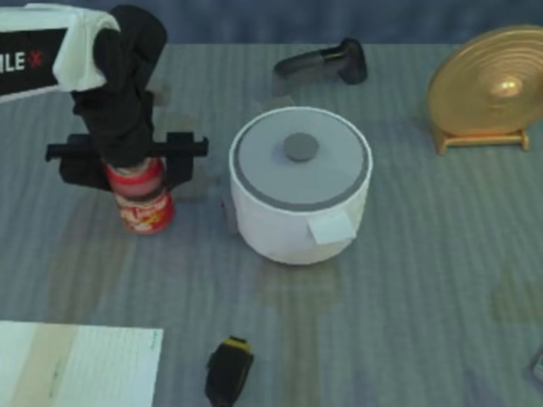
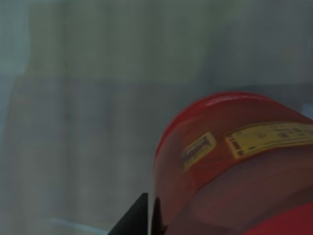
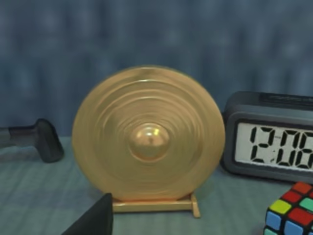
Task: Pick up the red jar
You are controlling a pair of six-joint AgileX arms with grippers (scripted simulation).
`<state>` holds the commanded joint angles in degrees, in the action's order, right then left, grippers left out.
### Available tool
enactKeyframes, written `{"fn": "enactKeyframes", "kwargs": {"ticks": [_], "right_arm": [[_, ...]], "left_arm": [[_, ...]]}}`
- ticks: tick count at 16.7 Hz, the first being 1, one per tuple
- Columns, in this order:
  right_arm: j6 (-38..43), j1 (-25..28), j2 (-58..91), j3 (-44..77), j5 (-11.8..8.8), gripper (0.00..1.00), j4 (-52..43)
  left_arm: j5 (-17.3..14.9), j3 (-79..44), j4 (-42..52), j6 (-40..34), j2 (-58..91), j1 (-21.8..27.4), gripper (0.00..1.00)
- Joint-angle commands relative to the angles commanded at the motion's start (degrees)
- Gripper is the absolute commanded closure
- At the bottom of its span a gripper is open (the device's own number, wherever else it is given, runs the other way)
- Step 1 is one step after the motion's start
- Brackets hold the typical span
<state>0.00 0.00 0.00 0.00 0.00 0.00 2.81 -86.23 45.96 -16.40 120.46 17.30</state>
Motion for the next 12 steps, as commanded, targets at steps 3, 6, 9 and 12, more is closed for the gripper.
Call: {"fn": "enactKeyframes", "kwargs": {"ticks": [3, 6, 9, 12], "right_arm": [[0.0, 0.0, 0.0, 0.0, 0.0, 0.00, 0.0], [0.0, 0.0, 0.0, 0.0, 0.0, 0.00, 0.0], [0.0, 0.0, 0.0, 0.0, 0.0, 0.00, 0.0], [0.0, 0.0, 0.0, 0.0, 0.0, 0.00, 0.0]], "left_arm": [[0.0, 0.0, 0.0, 0.0, 0.0, 0.0, 0.47], [0.0, 0.0, 0.0, 0.0, 0.0, 0.0, 0.25], [0.0, 0.0, 0.0, 0.0, 0.0, 0.0, 0.02], [0.0, 0.0, 0.0, 0.0, 0.0, 0.0, 0.00]]}}
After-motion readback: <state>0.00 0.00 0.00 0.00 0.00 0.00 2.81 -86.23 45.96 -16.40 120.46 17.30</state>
